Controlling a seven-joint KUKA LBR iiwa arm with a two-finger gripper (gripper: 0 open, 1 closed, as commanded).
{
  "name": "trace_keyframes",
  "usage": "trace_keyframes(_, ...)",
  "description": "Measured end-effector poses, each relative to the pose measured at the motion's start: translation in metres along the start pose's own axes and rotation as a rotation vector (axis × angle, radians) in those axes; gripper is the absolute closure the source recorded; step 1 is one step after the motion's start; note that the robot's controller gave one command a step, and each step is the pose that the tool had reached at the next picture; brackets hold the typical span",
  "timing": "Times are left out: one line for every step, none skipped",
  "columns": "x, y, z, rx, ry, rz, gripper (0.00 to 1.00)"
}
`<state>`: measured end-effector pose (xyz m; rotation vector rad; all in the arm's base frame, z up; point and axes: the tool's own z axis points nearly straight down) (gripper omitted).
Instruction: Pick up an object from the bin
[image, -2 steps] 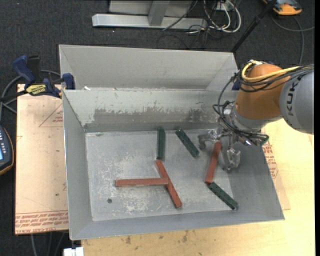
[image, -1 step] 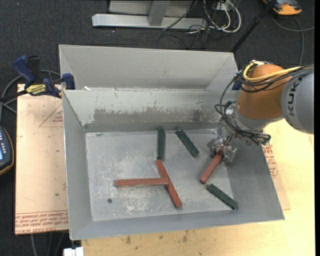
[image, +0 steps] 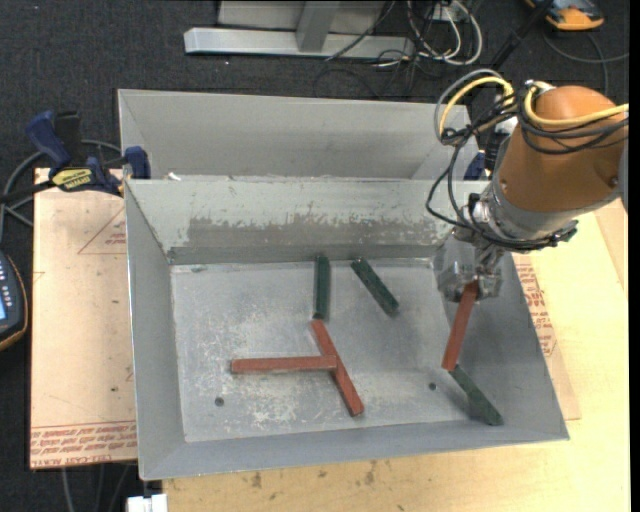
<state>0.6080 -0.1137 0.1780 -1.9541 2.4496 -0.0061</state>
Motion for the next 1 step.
trace_keyframes(0.0042, -0.0037, -0.0389, -0.001, 0.001, 0.021, 1.00)
